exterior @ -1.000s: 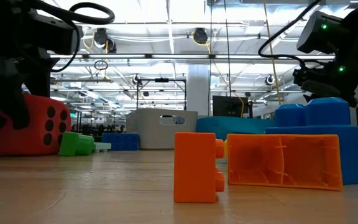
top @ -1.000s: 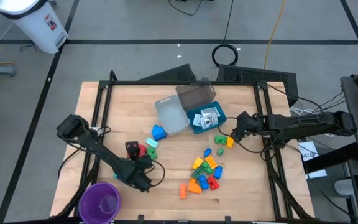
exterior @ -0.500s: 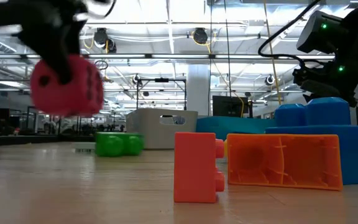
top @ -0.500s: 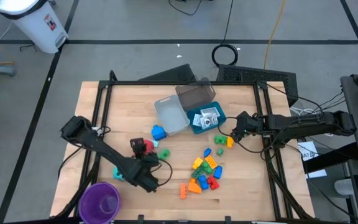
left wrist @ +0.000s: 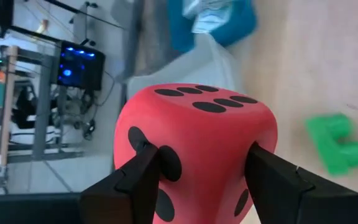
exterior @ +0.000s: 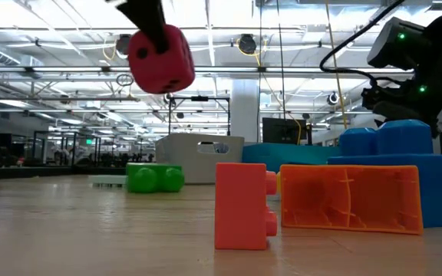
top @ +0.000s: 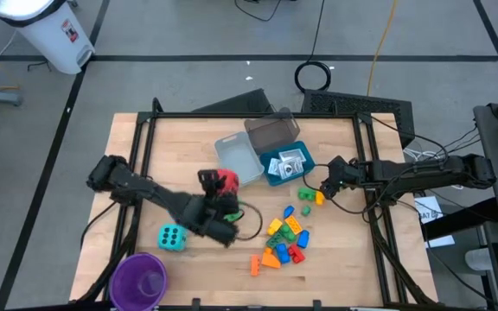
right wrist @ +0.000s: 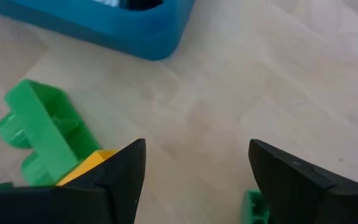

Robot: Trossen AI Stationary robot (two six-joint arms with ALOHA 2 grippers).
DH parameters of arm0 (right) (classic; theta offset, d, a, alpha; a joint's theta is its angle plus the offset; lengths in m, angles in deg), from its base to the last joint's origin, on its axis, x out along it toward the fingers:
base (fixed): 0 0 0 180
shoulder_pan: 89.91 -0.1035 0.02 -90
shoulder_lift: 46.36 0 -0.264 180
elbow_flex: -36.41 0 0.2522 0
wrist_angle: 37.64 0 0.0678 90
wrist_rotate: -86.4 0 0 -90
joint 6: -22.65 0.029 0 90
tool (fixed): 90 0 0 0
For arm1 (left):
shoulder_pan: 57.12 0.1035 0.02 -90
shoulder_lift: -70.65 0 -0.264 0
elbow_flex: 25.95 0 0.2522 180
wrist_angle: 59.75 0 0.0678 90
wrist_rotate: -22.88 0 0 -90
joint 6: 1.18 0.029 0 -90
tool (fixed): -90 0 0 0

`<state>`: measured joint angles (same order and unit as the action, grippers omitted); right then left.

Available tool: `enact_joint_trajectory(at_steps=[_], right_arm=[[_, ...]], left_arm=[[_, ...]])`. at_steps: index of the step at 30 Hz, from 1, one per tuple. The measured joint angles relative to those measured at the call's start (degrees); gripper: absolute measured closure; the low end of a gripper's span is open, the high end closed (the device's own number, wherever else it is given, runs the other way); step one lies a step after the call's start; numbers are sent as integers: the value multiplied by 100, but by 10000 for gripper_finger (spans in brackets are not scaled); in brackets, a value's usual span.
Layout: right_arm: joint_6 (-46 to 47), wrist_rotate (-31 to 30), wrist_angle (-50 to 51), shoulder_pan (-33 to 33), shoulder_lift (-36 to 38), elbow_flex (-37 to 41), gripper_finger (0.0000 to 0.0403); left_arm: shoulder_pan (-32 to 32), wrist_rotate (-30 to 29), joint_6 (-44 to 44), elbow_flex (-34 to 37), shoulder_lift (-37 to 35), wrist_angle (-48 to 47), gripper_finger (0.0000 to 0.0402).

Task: Pick & Place Toys
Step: Put the red dice into the black bin

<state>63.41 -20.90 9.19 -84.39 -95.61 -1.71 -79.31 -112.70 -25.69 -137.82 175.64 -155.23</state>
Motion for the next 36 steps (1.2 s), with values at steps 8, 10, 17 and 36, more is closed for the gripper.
enact_joint_trajectory(at_steps=[8, 10, 17, 36], right_arm=[[-267, 101, -215, 0, 1, 2, 147], [-288, 101, -204, 0, -1, 2, 147], [-320, 99, -204, 0, -1, 2, 147], [-395, 97, -288, 0, 1, 2, 147]], left_arm=[[1179, -99, 2240, -85, 0, 1659, 199], [1527, -38, 2852, -85, 0, 2291, 200], [2697, 1033, 4227, -87, 63, 4246, 208], [3857, 1571, 3970, -82, 1307, 4740, 219]])
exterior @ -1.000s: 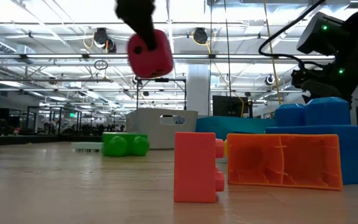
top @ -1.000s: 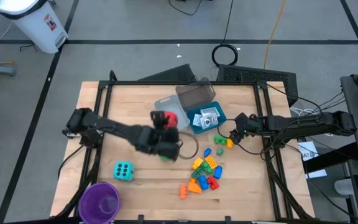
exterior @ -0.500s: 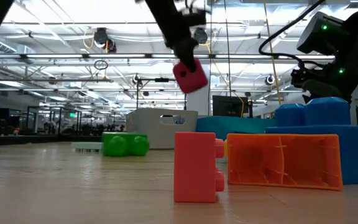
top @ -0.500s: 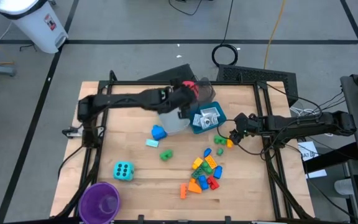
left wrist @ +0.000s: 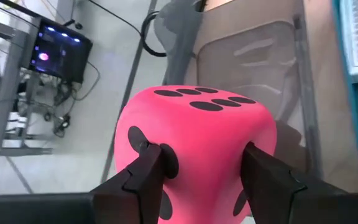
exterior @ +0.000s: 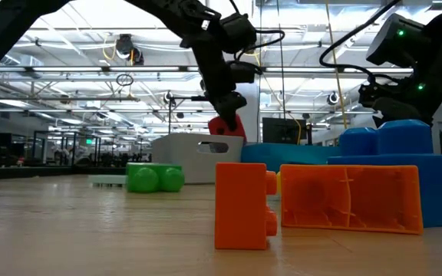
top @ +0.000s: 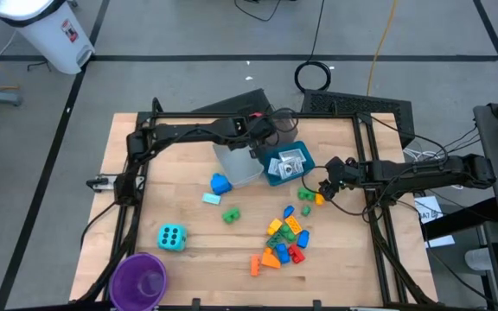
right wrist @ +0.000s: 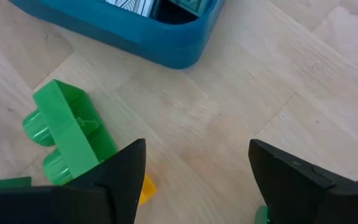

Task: Pick & Place Toys
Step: Put the red dice into the black bin, then put the blue dice into the black bin

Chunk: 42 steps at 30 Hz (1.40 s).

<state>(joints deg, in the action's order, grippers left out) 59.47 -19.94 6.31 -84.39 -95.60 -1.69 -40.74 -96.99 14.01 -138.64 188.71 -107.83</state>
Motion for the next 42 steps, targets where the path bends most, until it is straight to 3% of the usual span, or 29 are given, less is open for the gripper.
enact_joint_trajectory(at_steps=[9, 25, 36, 42], right_arm=[[1, 0, 0, 0, 0, 0, 147], [24, 2, 0, 0, 0, 2, 147], [23, 4, 0, 1, -1, 2, 147], [22, 5, 0, 0, 0, 2, 147]], left_arm=[[11, 456, -82, 24, 63, 28, 192], [46, 454, -709, 87, 59, -84, 183], [118, 447, -925, 92, 59, -239, 88], [61, 357, -545, 100, 9, -263, 63]])
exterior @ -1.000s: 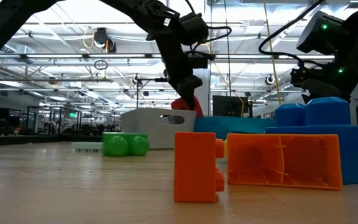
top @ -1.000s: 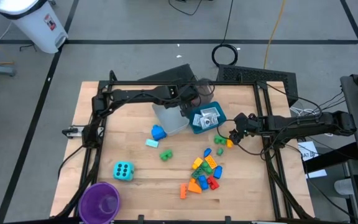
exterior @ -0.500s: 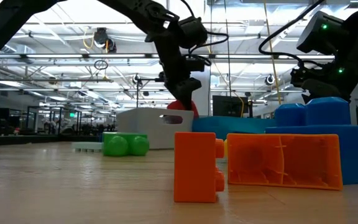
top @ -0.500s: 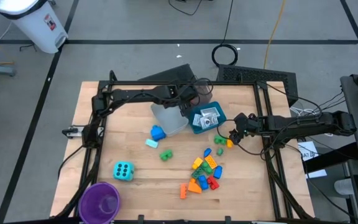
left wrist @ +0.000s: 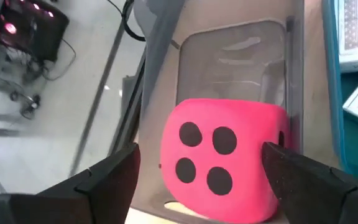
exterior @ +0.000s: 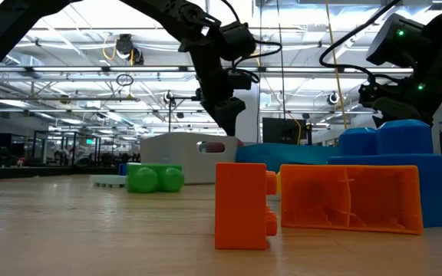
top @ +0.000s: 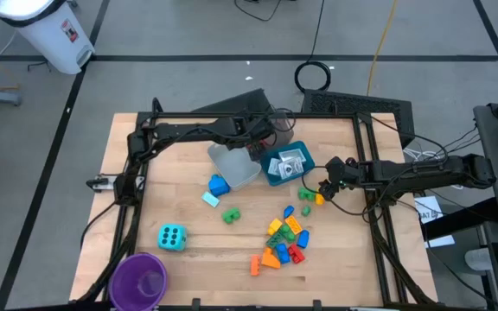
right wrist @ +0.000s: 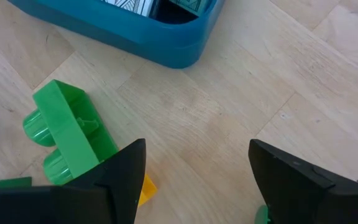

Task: Pick & Place Toys
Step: Put the blue dice into the black bin

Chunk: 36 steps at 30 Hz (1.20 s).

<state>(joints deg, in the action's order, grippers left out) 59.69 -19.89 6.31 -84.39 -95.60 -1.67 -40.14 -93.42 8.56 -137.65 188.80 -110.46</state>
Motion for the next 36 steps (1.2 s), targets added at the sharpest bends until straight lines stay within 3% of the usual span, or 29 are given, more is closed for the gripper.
enact_joint_trajectory(at_steps=[8, 13, 19, 23, 26, 32, 34, 36], right_arm=[[0, 0, 3, 2, 0, 0, 147], [16, 0, 7, 0, 0, 0, 147], [20, -1, 0, 2, 0, 0, 147], [20, 0, -6, 2, -2, 0, 147], [42, 4, -23, 2, -2, 0, 147], [9, 8, -31, 1, -2, 0, 147], [9, 7, -34, 2, -2, 0, 147], [0, 8, -39, 2, -2, 0, 147]], left_arm=[[-572, -785, 496, 1, -982, -523, 62], [-1250, -576, -318, -8, -1968, -1654, 62], [-2248, 573, -3158, -10, -2781, -3631, 62], [-3186, 790, -5455, -2, -2809, -5286, 62], [-3795, 1274, -6881, 321, -2829, -4981, 62], [-4946, 1479, -8691, 1121, -2542, -4891, 62], [-5165, 1508, -9257, 1469, -2462, -4840, 62], [-5276, 1955, -10039, 1780, -2428, -4907, 62]])
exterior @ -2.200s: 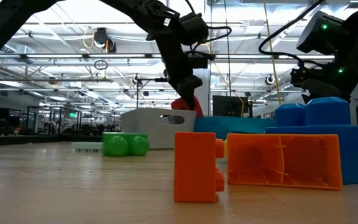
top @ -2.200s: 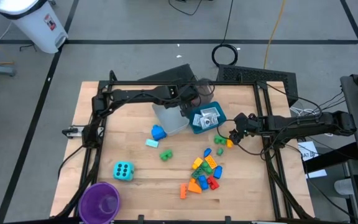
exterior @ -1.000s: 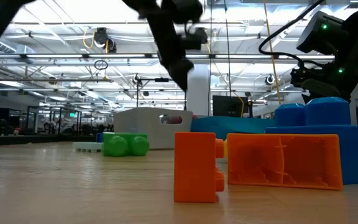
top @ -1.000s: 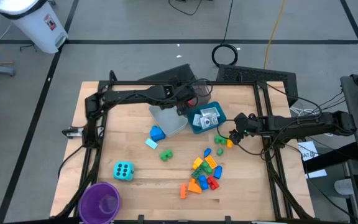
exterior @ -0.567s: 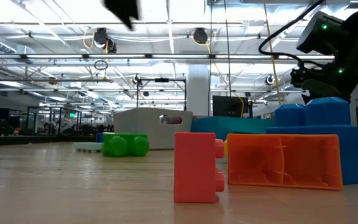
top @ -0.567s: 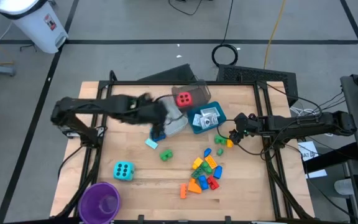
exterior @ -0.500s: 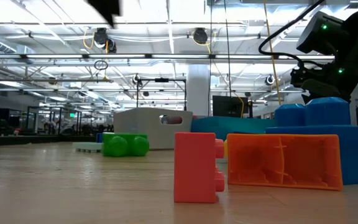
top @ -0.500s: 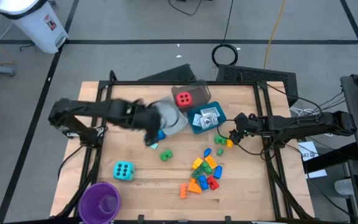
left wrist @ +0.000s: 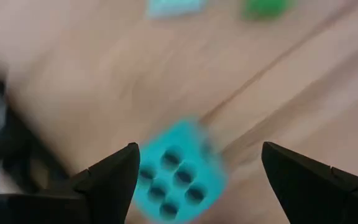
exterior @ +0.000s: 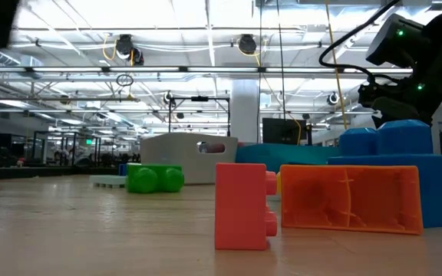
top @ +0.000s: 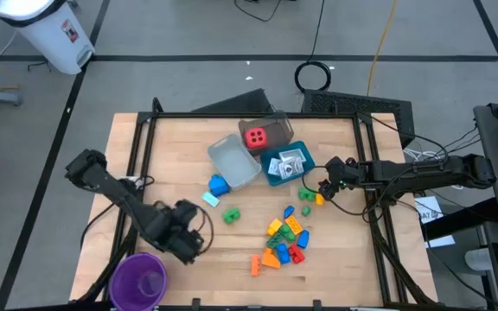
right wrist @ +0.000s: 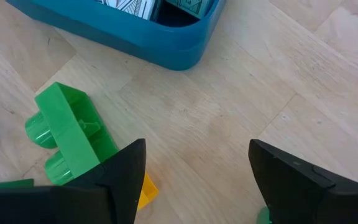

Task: Pick & Place Toys
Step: Put the blue dice into the black bin

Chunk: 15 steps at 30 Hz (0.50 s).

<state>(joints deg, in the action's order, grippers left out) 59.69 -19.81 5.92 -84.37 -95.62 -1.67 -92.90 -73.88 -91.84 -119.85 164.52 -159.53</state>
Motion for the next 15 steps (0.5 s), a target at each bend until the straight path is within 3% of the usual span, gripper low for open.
enact_joint_trajectory(at_steps=[4, 7, 15], right_arm=[[16, -4, -6, 0, 0, 0, 147], [17, 0, -5, -2, 0, 0, 147], [104, 2, -3, -2, 0, 0, 147]], left_arm=[[-76, 1094, -1003, 498, 61, 16, 62], [-146, 1077, -1298, 788, 74, 191, 62], [-148, 680, -1049, 1510, 30, 2239, 62]])
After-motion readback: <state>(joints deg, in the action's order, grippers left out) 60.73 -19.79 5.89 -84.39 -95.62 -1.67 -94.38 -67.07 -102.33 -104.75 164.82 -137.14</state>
